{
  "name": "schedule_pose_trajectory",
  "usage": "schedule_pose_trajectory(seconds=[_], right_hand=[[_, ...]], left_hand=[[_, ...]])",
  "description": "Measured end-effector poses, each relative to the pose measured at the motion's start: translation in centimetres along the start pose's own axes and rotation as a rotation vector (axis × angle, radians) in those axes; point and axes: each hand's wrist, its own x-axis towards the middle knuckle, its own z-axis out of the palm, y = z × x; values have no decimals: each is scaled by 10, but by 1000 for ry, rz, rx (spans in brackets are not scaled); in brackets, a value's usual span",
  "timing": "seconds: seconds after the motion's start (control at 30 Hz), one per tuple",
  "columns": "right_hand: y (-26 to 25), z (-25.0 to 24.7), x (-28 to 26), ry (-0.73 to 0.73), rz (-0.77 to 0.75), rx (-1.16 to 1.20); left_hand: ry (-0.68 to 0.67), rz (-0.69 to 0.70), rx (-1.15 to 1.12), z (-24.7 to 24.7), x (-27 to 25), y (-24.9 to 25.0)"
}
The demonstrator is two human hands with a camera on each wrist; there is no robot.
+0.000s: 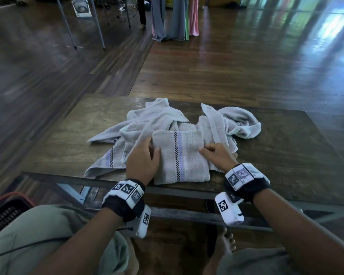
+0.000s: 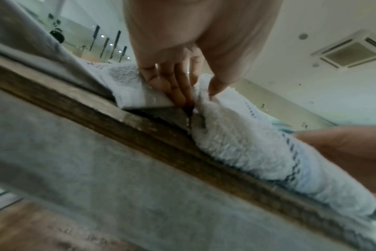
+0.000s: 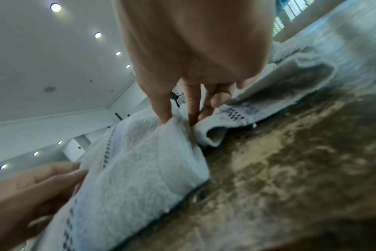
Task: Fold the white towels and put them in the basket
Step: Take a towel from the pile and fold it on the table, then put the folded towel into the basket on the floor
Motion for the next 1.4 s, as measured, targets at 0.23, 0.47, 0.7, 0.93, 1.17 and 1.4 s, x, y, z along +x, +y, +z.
schedule_pose_trajectory(seconds=[0.23,0.47,0.7,0.93,1.17,1.4], right_hand=[[-16,-10,-3,-169,99,274],[-26,-17,-14,-101,87,409],[-53,-38,-58,-59,88,599],[-113,-80,-121,-92,-16,740],[-179,-105,-169,-44,-197,635],[-244,-85,-179,-156,-332,617]], left_hand=[[-119,-291,-380,6,4,6],[-233,-520,-718,-1,7,16],[-284,-474,-807,-44,-2,32],[-154,-317,-849,-135,-17,65],[-17,-239,-906,-217,-37,83],[181,-271,-866,-282,-53,56]])
